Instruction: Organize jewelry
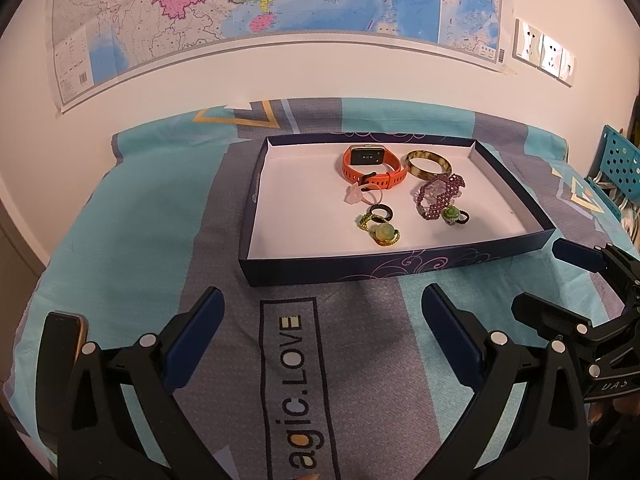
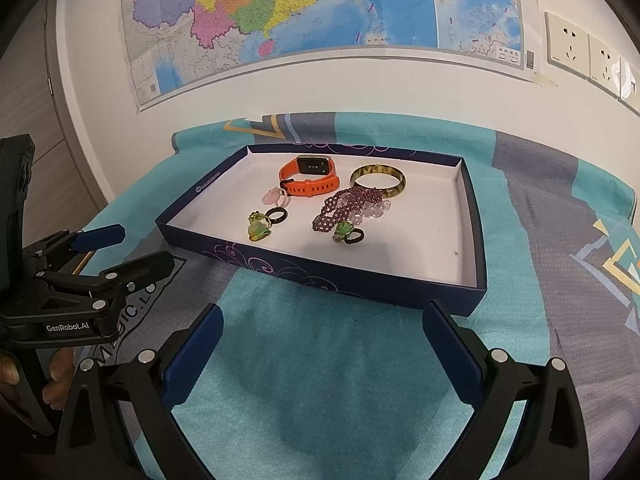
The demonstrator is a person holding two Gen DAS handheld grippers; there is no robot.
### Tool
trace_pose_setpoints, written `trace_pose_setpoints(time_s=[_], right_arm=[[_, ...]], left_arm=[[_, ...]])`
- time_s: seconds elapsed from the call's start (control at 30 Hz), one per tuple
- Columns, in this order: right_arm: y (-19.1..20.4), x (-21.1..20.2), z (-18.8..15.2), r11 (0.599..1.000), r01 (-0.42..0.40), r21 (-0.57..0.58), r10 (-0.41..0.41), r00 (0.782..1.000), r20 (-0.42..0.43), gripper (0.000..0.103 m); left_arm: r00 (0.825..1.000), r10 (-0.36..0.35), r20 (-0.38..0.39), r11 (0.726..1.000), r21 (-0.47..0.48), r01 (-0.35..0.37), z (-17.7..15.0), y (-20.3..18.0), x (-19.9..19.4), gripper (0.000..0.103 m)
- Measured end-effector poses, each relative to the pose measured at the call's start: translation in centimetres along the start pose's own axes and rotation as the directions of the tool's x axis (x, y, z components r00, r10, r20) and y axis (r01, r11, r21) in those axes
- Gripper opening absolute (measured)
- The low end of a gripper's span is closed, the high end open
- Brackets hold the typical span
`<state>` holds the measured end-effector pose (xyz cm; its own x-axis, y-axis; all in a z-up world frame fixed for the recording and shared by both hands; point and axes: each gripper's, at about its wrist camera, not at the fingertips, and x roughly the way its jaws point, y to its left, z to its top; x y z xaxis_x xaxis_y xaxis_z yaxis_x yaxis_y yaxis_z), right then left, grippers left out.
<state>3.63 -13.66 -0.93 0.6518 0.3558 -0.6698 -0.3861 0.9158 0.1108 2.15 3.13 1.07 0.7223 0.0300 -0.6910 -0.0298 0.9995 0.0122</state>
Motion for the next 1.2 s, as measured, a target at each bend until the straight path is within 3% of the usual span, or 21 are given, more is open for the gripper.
trace_pose_setpoints(time_s=[1.2], right_arm=[[-0.01, 0.28, -0.18, 1.0, 0.001, 0.006, 0.0, 1.0, -0.007, 0.097]], left_arm=[[1.0, 0.004, -0.005, 1.0, -0.001, -0.004, -0.15, -0.02, 0.16, 0.097]])
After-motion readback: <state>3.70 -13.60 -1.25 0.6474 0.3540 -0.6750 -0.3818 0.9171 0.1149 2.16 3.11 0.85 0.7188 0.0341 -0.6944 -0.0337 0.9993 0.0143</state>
